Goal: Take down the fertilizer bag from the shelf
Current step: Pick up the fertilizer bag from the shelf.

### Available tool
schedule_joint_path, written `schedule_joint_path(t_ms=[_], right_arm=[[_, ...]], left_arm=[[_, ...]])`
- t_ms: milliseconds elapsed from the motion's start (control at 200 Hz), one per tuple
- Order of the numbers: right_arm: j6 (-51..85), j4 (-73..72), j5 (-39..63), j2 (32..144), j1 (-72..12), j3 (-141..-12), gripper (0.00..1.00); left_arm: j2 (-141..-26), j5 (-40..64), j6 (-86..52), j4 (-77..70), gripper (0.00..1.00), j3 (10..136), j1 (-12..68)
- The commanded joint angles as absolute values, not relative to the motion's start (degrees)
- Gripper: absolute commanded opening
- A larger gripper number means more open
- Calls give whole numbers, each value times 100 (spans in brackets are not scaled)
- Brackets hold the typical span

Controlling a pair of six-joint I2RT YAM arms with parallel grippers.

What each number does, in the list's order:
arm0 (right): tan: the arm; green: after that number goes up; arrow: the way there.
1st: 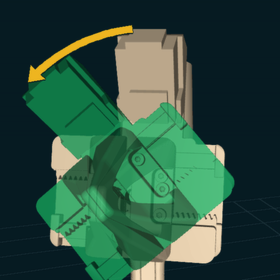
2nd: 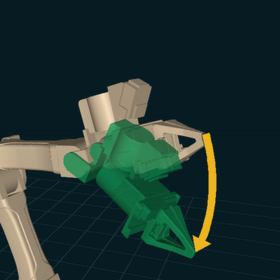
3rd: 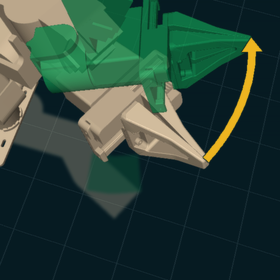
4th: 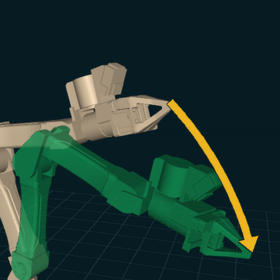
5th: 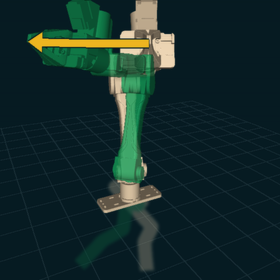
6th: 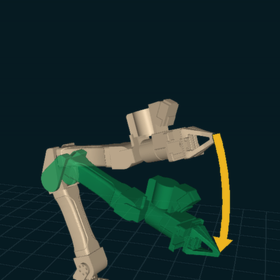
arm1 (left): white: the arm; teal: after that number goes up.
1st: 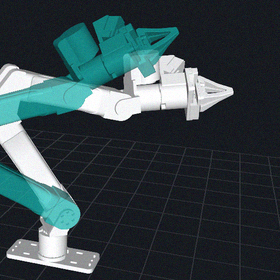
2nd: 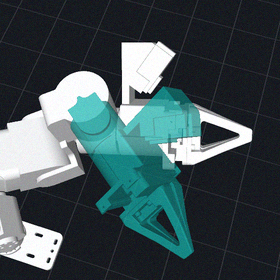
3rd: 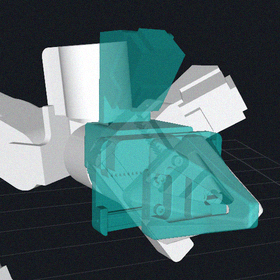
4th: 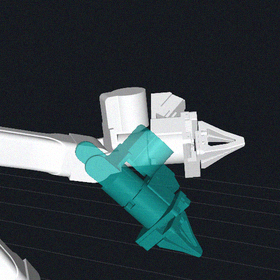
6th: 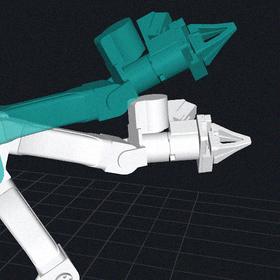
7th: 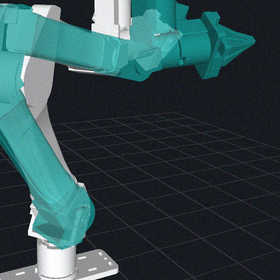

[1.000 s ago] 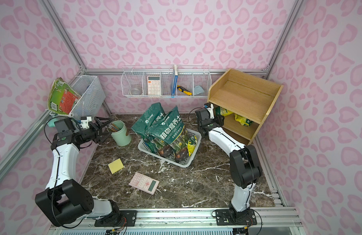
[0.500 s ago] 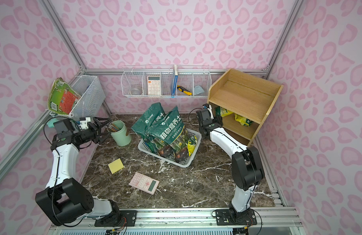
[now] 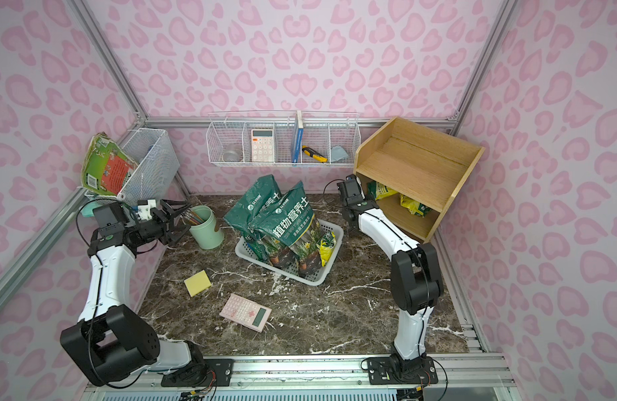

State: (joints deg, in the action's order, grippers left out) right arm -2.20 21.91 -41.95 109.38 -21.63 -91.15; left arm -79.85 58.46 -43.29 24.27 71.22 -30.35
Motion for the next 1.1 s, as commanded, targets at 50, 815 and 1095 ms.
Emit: schedule_joint_path(t_ms=[50,815,1095], right_arm=[[108,2165,-4607,11309,-1939,-9480,34],[-52,1449,-5022,11237,-1907,-9238,52],[153,1968,-5124,11720,-1667,-9818,20]], left_arm=[[-7989,5933,-4307,2333,99,7148,-3067],[-7989,5959,-4337,2279,99,7135,-3084],[-7990,5968,-4377,2241,99,7126,-3118]])
